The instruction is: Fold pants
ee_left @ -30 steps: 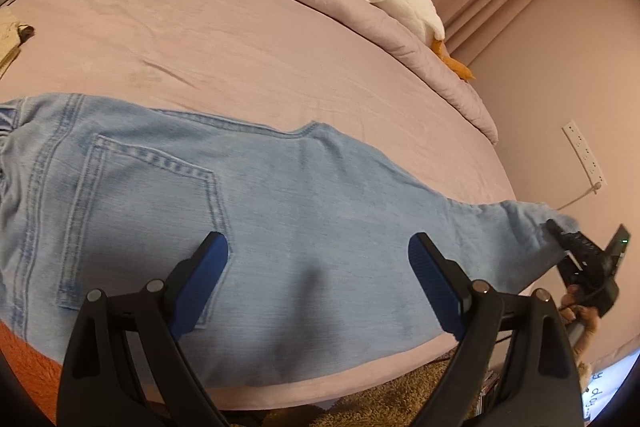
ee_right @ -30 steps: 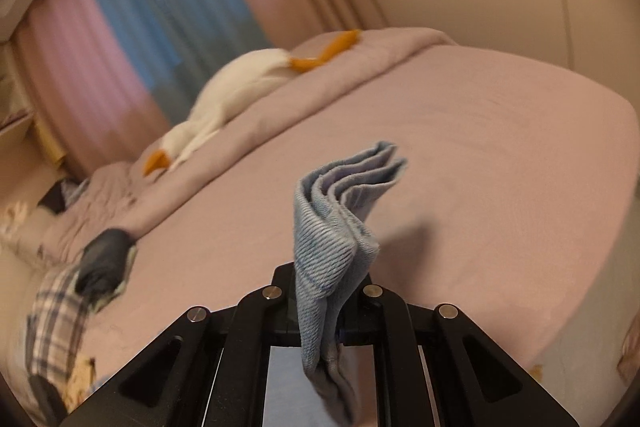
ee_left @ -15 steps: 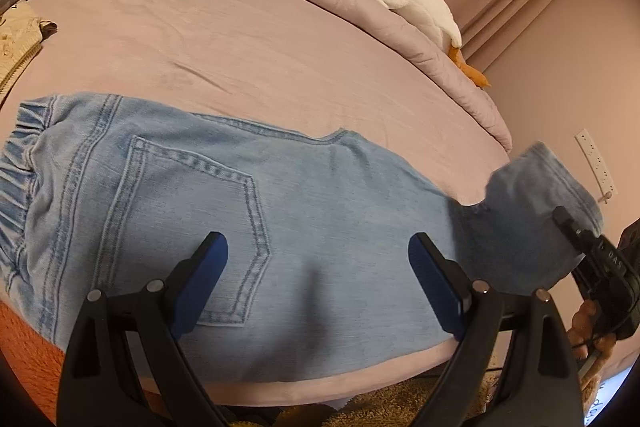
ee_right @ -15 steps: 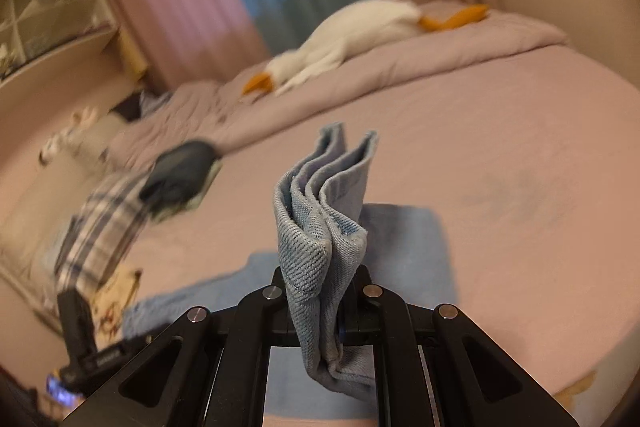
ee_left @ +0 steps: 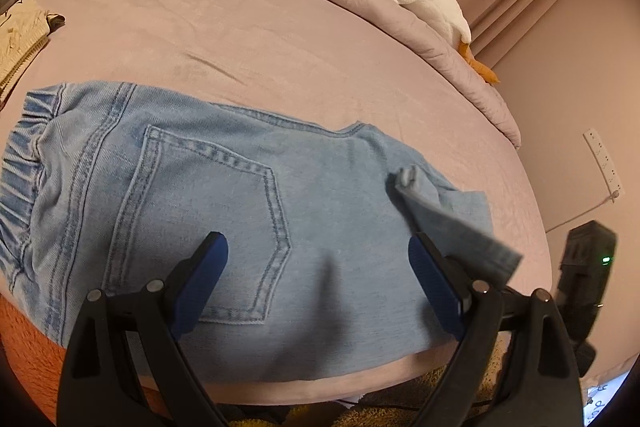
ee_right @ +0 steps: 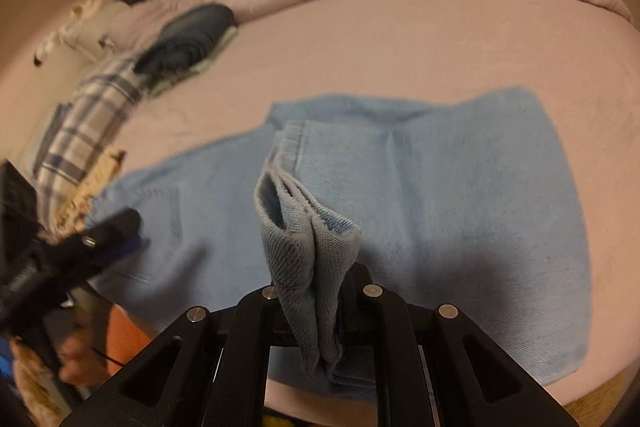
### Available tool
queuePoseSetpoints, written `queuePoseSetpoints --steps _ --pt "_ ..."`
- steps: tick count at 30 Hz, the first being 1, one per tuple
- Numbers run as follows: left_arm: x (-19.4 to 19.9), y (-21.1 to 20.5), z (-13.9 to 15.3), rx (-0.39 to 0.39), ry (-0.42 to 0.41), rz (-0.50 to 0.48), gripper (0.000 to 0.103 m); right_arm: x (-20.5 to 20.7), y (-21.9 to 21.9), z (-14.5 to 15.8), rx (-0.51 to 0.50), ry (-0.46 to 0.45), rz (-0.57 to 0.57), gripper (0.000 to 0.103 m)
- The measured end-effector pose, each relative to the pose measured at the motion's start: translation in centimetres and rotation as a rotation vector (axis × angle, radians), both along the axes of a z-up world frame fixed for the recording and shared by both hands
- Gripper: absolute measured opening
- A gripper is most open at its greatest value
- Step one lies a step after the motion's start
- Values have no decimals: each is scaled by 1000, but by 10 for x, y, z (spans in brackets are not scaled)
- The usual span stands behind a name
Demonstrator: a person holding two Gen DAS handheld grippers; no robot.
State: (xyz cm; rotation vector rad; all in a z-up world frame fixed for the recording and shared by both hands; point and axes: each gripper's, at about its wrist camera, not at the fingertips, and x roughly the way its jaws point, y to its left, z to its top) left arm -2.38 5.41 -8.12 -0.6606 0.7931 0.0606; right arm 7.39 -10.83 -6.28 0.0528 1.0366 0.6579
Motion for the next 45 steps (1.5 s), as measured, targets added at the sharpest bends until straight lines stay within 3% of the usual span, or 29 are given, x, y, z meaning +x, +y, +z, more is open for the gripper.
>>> queuePoseSetpoints --steps 10,16,21,26,29,36,39,43,45 --pt "6 -4 -5 7 26 -10 92 -3 2 -4 -19 -3 1 12" --pt "5 -5 -1 -31 8 -33 92 -3 9 -4 -51 8 -2 13" --pt "0 -5 6 -31 -7 -36 92 -6 6 6 -8 44 9 34" --pt "-2 -6 12 -33 -17 -31 93 -11 -8 27 58 41 -9 47" --pt "-1 -9 15 -23 -19 -35 93 -14 -18 46 95 -6 -27 61" --pt "4 -15 20 -6 -20 -52 93 3 -10 90 101 -126 -80 63" --pt "7 -20 22 11 -16 -53 93 9 -5 106 117 -189 -89 77" --pt "12 -25 18 18 4 -58 93 9 -8 102 71 -277 -172 77" --pt "13 -27 14 20 24 -61 92 15 -13 90 37 -278 -212 78"
